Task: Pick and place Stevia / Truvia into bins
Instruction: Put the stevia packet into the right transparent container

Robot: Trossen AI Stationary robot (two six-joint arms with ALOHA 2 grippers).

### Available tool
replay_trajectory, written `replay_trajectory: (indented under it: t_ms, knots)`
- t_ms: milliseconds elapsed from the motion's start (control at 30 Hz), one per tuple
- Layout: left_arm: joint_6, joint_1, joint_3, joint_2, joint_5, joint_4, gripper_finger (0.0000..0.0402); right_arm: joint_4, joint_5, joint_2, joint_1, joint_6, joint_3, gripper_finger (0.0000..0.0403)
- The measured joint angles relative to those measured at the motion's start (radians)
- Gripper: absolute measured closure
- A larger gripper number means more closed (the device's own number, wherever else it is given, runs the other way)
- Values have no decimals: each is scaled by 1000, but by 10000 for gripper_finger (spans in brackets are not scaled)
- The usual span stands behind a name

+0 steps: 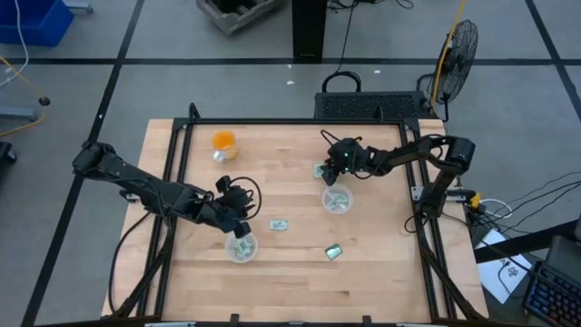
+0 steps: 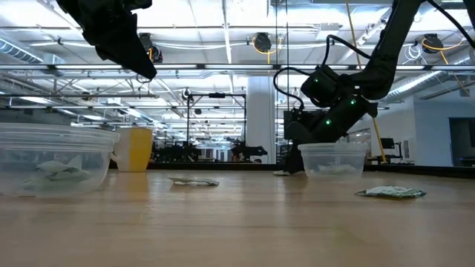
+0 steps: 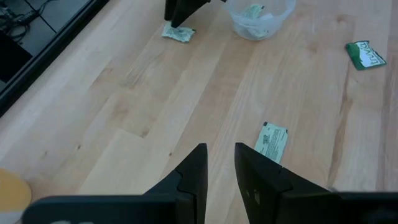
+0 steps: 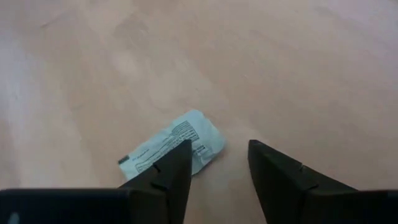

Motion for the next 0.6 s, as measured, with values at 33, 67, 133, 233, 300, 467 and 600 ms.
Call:
replay_trajectory:
  t_ms: [33,67,133,233,300,467,600]
  knots:
    - [0,0,0,0,0,0,314,-4,-2,0,0,0,0,263]
    - [0,0,0,0,0,0,314,-10,-1,0,0,0,0,270]
    - [4,0,0,0,0,0,314,-22,-2,-2,-1,0,0,285]
    - [4,0,0,0,0,0,314,-22,2,-2,-1,0,0,309]
    - [4,0,0,0,0,0,314,-16,3,-2,-1,0,0,327]
    - [0,0,0,0,1,-1,314,7,-1,-2,0,0,0,376]
    - [-1,0,0,0,2,-1,314,10,0,-2,0,-11,0,399]
